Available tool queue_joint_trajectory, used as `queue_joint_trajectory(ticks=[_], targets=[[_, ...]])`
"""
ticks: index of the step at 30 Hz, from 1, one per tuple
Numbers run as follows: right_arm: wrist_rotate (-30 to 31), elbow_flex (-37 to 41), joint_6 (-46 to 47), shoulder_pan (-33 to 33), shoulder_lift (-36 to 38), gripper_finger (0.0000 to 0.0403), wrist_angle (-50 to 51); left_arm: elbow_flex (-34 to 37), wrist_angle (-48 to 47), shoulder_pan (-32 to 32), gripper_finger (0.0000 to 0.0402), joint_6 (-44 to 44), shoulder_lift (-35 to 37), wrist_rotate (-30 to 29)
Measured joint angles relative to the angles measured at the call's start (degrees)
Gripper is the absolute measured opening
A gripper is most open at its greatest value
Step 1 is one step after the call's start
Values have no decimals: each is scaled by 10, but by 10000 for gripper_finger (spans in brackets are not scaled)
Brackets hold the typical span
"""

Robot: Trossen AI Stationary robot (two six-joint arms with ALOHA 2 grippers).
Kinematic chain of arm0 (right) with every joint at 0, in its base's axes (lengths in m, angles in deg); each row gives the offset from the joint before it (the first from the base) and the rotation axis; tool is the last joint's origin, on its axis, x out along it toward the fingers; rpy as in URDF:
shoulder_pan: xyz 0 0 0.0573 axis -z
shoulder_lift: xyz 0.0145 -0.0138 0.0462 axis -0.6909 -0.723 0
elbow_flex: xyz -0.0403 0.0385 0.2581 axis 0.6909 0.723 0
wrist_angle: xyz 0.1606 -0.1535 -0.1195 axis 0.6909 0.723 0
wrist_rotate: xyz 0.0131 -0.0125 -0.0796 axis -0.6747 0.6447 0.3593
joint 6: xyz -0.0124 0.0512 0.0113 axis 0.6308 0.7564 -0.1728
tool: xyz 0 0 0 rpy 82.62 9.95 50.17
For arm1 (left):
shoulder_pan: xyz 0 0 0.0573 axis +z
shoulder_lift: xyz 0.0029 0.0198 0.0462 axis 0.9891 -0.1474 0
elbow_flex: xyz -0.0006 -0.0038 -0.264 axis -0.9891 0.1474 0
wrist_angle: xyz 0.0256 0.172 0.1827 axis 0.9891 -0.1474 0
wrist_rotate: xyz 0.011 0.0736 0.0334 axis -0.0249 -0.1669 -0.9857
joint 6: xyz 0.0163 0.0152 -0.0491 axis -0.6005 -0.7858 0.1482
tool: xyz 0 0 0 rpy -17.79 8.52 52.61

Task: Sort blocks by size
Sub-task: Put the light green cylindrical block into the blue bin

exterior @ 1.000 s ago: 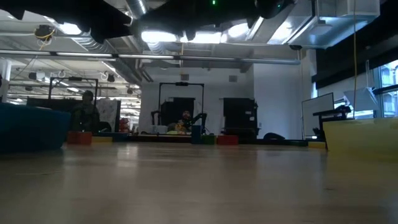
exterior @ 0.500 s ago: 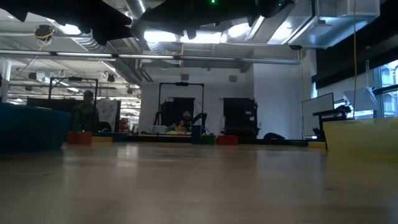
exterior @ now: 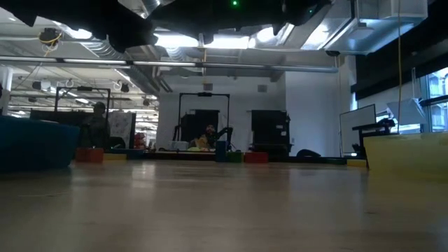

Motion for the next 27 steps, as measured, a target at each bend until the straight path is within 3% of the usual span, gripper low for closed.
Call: queue_joint_trajectory(ticks=[9, 18, 27], targets=[[0, -1, -2, 0, 0, 147, 4, 0, 8, 0, 213, -33, -15, 0], [-2, -1, 13, 0, 0, 168, 5, 0, 15, -2, 122, -54, -15, 1], [-6, 0, 22, -4, 14, 252, 70, 0, -9, -2, 125, -43, 0, 0]])
